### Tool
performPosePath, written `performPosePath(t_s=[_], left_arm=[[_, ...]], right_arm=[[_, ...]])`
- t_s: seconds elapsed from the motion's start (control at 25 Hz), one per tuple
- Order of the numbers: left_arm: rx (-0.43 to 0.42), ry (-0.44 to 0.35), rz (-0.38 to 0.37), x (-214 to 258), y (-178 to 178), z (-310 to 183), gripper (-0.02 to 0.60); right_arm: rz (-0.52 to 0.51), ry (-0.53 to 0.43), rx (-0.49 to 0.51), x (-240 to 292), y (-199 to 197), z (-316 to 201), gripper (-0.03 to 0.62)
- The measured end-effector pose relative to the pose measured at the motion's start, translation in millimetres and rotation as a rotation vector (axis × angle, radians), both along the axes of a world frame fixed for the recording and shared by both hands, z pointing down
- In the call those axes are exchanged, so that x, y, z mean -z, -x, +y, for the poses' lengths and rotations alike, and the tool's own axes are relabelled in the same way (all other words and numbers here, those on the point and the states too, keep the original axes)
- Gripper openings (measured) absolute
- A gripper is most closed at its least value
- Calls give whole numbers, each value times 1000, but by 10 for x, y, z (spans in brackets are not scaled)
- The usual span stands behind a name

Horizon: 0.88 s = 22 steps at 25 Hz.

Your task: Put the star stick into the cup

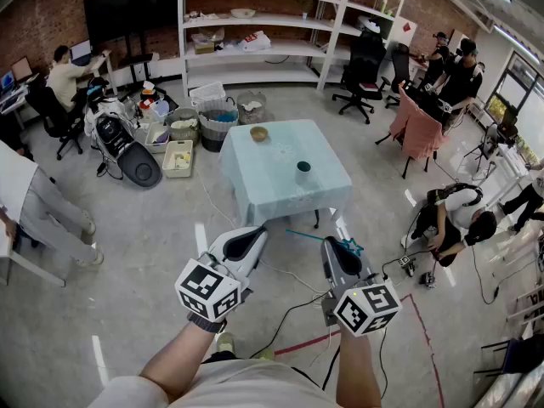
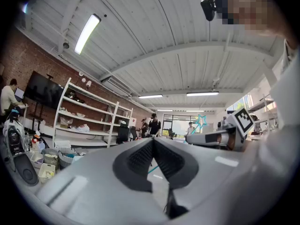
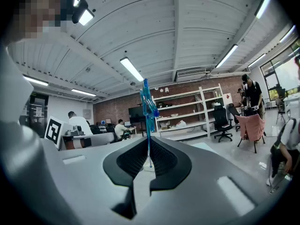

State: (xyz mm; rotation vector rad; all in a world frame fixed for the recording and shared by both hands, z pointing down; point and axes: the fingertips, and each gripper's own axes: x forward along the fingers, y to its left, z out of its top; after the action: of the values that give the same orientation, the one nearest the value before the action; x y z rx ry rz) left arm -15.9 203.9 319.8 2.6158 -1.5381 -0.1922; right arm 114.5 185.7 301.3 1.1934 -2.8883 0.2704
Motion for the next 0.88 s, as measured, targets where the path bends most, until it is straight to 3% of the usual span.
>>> performPosePath(t_s=[0.56, 0.88], left_arm=[[-10, -9, 11, 27, 25, 102, 6], [-10, -31, 14, 95, 376, 50, 6]], right_arm=[[-19, -9, -18, 12, -4, 118, 26], [-62, -15, -47, 100, 152, 110, 26]])
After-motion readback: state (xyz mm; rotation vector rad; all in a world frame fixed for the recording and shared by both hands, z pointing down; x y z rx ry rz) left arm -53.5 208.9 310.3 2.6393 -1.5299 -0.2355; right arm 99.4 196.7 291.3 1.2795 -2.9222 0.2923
